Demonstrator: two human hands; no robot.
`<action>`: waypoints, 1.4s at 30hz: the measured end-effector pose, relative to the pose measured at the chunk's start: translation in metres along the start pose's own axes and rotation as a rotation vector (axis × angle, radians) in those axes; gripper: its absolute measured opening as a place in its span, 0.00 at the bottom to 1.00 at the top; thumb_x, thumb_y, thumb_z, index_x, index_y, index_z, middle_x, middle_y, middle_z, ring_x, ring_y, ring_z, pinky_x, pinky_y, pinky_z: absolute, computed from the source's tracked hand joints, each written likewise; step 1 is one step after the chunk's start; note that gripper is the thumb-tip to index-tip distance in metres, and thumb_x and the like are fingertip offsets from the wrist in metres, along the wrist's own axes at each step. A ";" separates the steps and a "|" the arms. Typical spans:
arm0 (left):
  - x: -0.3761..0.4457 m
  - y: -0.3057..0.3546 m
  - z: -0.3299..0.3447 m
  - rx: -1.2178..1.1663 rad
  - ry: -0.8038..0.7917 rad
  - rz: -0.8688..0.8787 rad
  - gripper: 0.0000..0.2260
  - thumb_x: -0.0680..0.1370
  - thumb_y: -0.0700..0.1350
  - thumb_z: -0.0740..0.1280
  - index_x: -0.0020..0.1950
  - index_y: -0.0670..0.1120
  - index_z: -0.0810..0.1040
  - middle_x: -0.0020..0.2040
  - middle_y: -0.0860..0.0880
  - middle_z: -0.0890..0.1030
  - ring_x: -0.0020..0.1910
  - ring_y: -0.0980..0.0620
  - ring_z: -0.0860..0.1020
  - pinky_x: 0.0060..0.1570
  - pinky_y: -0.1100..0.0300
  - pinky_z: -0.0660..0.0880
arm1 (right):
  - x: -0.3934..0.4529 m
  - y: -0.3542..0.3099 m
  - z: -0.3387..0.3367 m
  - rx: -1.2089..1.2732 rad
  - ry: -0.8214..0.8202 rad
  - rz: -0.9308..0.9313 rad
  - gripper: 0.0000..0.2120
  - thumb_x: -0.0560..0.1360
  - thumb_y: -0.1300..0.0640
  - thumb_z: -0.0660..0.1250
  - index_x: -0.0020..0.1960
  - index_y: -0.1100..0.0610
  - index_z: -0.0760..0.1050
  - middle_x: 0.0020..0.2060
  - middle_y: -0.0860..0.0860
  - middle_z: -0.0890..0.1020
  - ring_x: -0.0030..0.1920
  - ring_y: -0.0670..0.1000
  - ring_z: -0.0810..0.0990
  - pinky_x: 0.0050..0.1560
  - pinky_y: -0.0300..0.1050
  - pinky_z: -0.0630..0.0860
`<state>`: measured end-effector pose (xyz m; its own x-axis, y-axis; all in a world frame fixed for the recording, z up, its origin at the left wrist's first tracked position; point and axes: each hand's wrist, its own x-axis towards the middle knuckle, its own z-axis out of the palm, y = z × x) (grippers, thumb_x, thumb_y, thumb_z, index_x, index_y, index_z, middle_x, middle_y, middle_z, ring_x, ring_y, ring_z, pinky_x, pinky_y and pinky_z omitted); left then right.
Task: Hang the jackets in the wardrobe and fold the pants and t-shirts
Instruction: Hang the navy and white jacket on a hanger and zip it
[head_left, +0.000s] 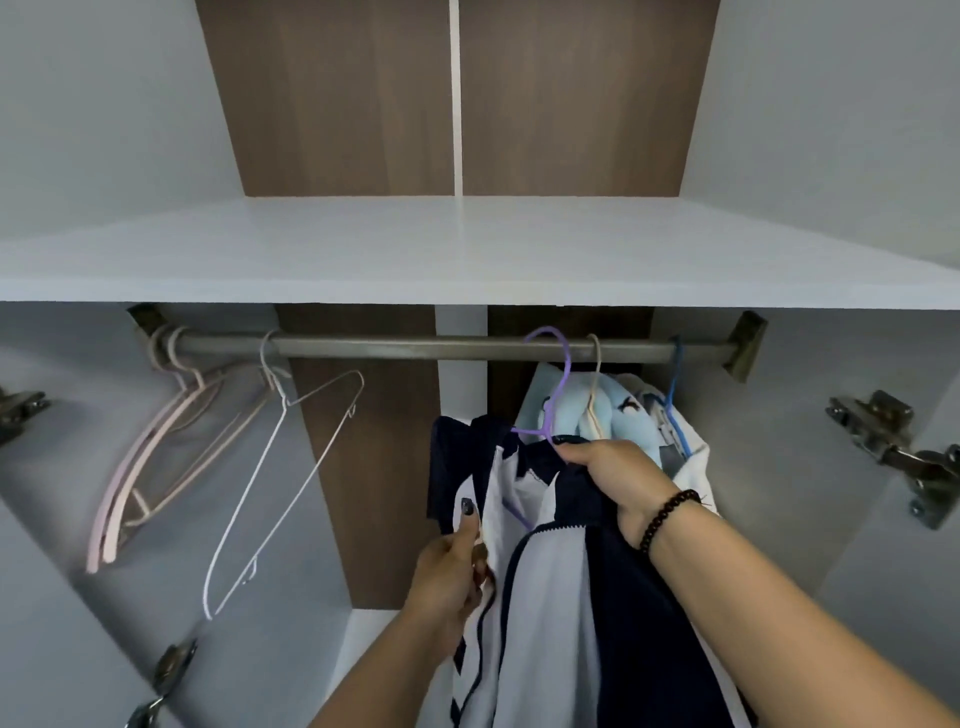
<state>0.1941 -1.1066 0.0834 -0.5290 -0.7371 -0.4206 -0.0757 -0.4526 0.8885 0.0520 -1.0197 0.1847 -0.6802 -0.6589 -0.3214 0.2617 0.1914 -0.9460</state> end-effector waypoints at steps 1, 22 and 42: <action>0.002 -0.002 0.003 -0.036 -0.037 -0.009 0.18 0.77 0.59 0.64 0.45 0.43 0.72 0.28 0.50 0.68 0.26 0.54 0.65 0.26 0.63 0.62 | 0.008 -0.003 0.000 -0.006 -0.001 0.000 0.10 0.75 0.59 0.69 0.53 0.64 0.80 0.46 0.59 0.85 0.45 0.56 0.83 0.43 0.45 0.80; 0.047 0.002 0.013 0.362 0.049 0.695 0.39 0.78 0.30 0.63 0.78 0.58 0.47 0.63 0.77 0.69 0.50 0.75 0.73 0.52 0.77 0.69 | 0.098 0.007 -0.004 -0.101 0.036 0.068 0.13 0.73 0.59 0.70 0.55 0.64 0.79 0.47 0.61 0.84 0.49 0.60 0.82 0.53 0.54 0.80; 0.108 0.038 -0.019 0.742 -0.448 0.691 0.04 0.74 0.41 0.72 0.40 0.44 0.79 0.30 0.54 0.73 0.27 0.59 0.69 0.32 0.69 0.65 | 0.034 0.019 0.036 -0.783 0.471 -0.216 0.23 0.76 0.40 0.62 0.55 0.60 0.74 0.50 0.54 0.78 0.52 0.55 0.76 0.54 0.48 0.72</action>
<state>0.1504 -1.2132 0.0686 -0.8993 -0.3989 0.1790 -0.0551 0.5095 0.8587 0.0588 -1.0648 0.1577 -0.9124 -0.4072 0.0423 -0.3210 0.6474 -0.6913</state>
